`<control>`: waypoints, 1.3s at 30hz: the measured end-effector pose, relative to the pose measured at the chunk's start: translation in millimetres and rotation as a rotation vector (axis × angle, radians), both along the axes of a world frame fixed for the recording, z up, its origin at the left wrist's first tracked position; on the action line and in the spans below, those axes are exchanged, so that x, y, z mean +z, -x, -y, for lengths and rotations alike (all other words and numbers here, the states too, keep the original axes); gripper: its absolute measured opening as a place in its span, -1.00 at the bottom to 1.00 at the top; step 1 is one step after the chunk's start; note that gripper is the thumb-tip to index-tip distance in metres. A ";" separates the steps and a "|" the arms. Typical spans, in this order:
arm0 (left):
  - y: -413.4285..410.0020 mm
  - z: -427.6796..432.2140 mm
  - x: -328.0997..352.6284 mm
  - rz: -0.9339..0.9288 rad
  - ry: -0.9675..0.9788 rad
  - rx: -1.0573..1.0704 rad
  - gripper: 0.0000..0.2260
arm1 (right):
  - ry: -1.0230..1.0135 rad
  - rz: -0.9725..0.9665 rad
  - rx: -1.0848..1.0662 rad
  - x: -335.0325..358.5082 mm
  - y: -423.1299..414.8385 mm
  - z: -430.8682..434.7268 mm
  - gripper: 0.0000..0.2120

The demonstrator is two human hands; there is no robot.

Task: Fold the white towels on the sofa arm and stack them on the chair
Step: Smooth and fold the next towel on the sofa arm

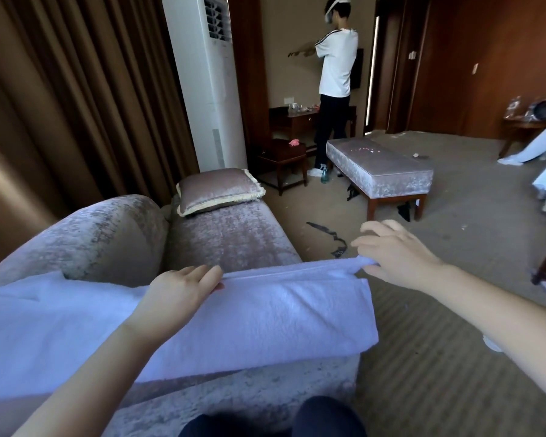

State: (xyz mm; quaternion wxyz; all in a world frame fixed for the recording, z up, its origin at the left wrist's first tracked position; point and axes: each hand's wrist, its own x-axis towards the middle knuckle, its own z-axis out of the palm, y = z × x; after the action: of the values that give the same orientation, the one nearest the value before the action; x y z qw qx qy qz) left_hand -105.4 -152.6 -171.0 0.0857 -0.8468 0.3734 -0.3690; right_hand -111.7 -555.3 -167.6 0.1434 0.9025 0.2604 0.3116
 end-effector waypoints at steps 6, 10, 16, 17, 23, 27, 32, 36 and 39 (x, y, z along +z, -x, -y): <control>14.1 -6.1 -1.3 -0.038 -0.007 -0.054 -0.82 | -0.074 -0.004 0.039 1.9 9.5 11.0 -0.59; 22.2 -8.2 -11.3 -0.026 -0.002 -0.109 -0.79 | -0.227 0.269 0.097 -5.1 20.3 6.2 -0.86; 29.5 -25.7 -42.9 -0.195 -0.114 -0.166 -0.73 | -0.024 -0.127 0.147 -91.8 54.8 28.1 -0.52; 29.3 -25.3 -41.7 -0.248 -0.076 -0.150 -0.71 | -0.060 -0.158 0.142 -99.5 56.5 30.0 -0.55; -9.3 -2.0 -7.1 -0.196 0.195 0.203 -0.82 | -0.566 -0.282 0.030 -89.8 44.3 19.6 -0.53; -34.3 7.4 -7.1 -0.573 -0.050 0.493 -0.73 | -0.733 -0.618 -0.192 -83.4 11.9 9.4 -0.65; -45.5 -10.1 -11.8 -0.455 0.154 0.432 -0.78 | -1.033 -0.633 -0.090 -67.9 -20.7 -3.8 -0.91; -52.7 -23.4 -15.7 -0.293 0.163 0.382 -0.84 | -1.034 -0.582 -0.134 -51.5 -59.6 -24.0 -0.86; -40.9 -23.1 -12.4 -0.168 0.113 0.231 -0.82 | -0.826 -0.514 -0.279 -58.8 -68.9 -34.0 -0.73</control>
State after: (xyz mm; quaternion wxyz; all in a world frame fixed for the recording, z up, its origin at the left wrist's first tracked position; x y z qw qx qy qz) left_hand -64.5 -129.5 -183.4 0.0485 -0.9155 0.2580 -0.3049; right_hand -42.8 -521.4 -226.5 -0.2542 0.9576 0.0189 0.1343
